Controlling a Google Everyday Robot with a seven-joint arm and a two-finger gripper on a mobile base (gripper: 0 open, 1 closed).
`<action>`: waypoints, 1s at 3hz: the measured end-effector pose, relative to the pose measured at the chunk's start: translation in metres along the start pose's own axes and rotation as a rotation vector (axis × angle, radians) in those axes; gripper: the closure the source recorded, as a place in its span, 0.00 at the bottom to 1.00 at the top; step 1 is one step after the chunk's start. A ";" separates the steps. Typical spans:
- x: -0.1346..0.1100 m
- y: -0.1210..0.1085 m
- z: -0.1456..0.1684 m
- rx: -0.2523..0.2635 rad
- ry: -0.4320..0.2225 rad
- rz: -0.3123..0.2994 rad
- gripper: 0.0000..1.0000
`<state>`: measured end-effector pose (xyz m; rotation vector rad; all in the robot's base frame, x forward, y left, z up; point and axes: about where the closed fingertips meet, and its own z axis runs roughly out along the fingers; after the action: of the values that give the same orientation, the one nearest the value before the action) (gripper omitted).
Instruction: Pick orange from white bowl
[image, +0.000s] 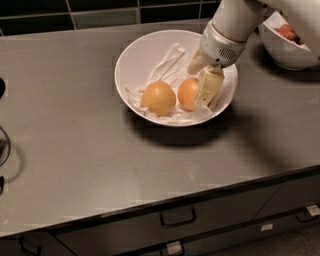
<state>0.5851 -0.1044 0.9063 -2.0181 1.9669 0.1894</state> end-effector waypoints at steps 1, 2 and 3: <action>0.000 -0.002 0.006 -0.009 -0.004 -0.004 0.29; 0.000 -0.003 0.011 -0.016 -0.005 -0.004 0.30; 0.002 -0.004 0.019 -0.025 -0.002 -0.003 0.31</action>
Offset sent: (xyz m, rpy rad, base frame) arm 0.0022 0.0022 -0.0171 -0.0006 0.0413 0.0170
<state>0.5914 -0.1002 0.8881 -2.0356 1.9693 0.2159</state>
